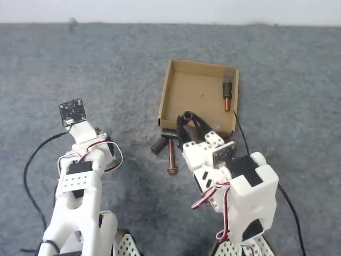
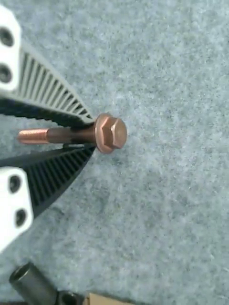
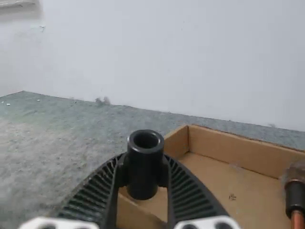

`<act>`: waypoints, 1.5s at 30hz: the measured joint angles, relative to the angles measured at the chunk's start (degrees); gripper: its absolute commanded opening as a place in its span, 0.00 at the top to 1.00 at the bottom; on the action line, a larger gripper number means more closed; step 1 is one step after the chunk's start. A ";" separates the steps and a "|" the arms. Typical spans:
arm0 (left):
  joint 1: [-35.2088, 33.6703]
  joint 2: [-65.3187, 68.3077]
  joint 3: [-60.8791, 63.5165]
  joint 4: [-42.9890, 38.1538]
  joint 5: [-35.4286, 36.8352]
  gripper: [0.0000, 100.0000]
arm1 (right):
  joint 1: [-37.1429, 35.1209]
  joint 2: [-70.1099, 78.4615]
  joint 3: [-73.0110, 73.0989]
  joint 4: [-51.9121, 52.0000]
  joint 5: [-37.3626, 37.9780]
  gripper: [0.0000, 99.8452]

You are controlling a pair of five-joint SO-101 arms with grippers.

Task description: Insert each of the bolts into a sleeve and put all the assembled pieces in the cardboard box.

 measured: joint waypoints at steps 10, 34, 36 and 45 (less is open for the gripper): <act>0.00 0.00 0.00 0.00 0.00 0.99 | -2.29 -2.46 8.18 -0.44 0.00 0.99; 17.23 -0.18 -11.43 -13.63 2.55 0.99 | -2.46 -5.98 9.41 -0.44 0.00 0.99; 19.78 -0.18 -11.43 -17.85 2.55 0.99 | -2.46 -5.98 9.41 -0.44 0.00 0.99; 29.19 -0.18 -11.43 -24.44 2.90 0.99 | -2.46 -5.98 9.41 -0.44 0.00 0.99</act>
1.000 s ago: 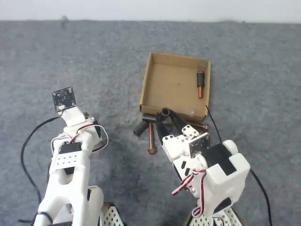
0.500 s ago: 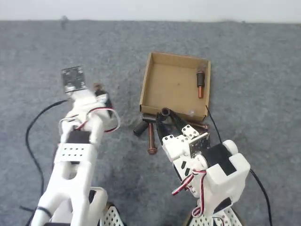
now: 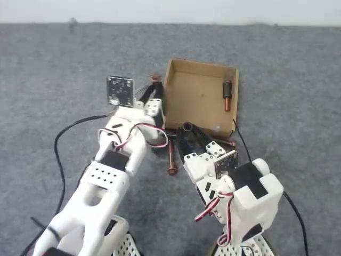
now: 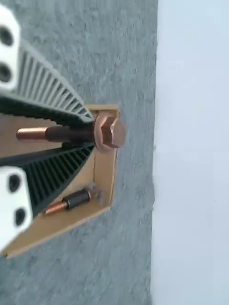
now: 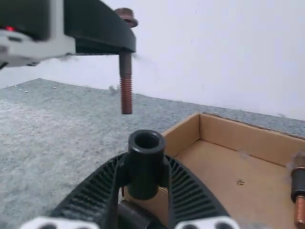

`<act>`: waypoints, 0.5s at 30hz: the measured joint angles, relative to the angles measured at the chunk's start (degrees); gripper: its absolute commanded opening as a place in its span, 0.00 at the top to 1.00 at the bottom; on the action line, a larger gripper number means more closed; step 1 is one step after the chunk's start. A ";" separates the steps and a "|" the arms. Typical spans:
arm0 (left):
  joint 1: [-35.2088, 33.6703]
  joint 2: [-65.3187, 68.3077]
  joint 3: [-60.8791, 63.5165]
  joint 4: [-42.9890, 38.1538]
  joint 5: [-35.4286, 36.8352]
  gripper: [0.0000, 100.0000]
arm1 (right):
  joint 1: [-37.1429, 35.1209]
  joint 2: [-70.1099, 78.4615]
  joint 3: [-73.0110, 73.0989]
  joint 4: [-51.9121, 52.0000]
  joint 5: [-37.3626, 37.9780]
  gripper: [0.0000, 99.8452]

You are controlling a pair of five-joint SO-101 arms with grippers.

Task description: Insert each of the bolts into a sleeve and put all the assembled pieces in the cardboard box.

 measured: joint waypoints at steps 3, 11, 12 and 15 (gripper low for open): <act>2.29 0.00 0.00 0.00 0.00 0.99 | 0.00 0.00 0.00 0.00 0.00 0.99; 3.16 0.00 0.00 -0.18 0.00 0.99 | 0.00 0.00 0.00 0.00 0.00 0.99; 3.16 -0.26 0.00 0.00 0.00 0.99 | 0.00 0.00 0.00 0.00 0.00 0.99; 3.78 -4.48 0.00 4.13 0.00 0.99 | 0.00 0.00 0.00 0.00 0.00 0.99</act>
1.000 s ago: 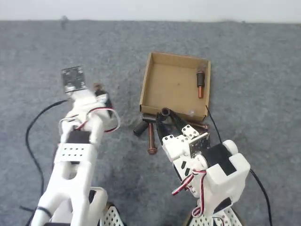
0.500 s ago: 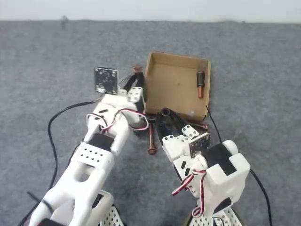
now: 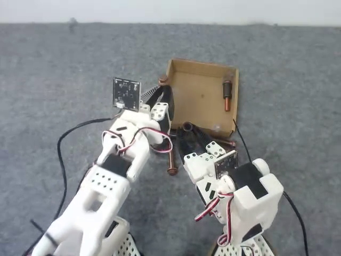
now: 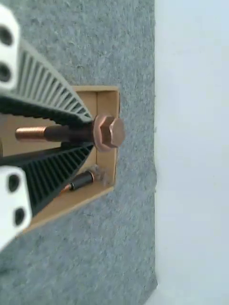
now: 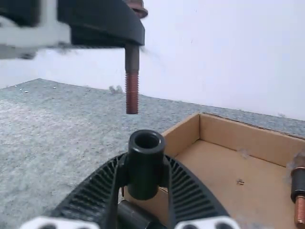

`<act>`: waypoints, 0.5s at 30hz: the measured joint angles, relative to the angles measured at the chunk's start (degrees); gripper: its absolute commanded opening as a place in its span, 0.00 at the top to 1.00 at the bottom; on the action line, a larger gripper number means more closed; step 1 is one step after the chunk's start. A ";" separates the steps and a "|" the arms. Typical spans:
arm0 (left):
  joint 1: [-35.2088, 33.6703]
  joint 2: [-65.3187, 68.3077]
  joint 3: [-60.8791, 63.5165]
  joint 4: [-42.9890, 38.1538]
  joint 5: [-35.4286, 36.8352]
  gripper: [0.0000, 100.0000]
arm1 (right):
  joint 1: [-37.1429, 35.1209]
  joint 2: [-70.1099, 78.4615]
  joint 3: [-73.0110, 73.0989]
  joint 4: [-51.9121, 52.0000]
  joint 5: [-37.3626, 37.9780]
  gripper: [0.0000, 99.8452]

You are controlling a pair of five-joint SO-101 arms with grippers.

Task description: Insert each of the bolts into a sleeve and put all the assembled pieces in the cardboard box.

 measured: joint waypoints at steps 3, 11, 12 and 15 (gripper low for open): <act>1.76 -6.59 0.00 6.07 0.00 0.99 | 0.00 0.00 0.00 0.00 0.00 0.99; 5.98 -15.21 0.00 13.36 -0.18 0.99 | 0.00 0.00 0.00 0.09 0.00 0.99; 5.98 -15.21 0.00 13.36 -0.18 0.99 | 0.00 0.00 0.00 0.44 0.00 0.99; 5.89 -15.21 0.00 13.36 0.00 0.99 | -0.35 0.00 0.00 2.55 0.00 0.99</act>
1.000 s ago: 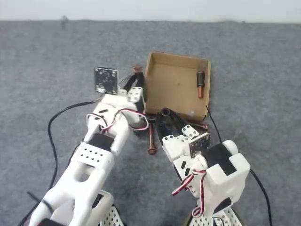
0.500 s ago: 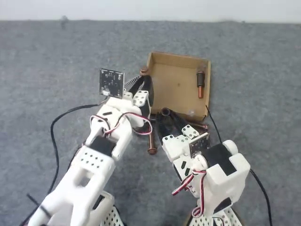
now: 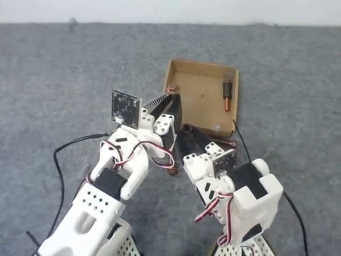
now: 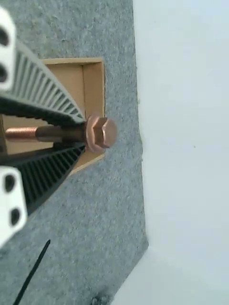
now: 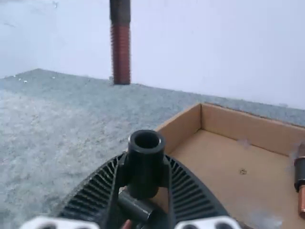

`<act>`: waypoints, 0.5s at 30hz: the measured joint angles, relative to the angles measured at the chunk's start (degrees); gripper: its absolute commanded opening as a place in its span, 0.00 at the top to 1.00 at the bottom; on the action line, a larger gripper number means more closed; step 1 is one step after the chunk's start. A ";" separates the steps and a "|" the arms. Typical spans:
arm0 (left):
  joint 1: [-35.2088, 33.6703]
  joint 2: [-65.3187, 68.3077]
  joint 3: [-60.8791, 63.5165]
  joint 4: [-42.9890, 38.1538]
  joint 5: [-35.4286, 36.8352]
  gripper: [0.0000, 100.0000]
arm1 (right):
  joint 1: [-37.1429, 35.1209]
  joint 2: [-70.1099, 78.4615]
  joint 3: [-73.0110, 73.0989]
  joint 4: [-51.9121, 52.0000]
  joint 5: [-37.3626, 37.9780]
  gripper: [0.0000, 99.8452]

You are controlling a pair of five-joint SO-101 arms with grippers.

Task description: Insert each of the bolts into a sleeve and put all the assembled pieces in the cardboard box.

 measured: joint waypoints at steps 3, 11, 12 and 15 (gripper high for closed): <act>1.41 0.00 0.00 0.00 0.00 0.99 | -0.62 0.00 0.00 0.53 0.00 0.99; 6.68 -0.18 -0.09 7.65 -0.88 0.99 | -0.62 0.00 0.00 0.53 0.00 0.99; 6.86 -0.18 -0.09 8.18 -1.93 0.99 | -0.62 0.00 0.00 0.53 0.00 0.99; 7.30 -0.18 -0.09 8.62 -4.66 0.99 | -0.62 0.00 0.00 0.53 0.00 0.99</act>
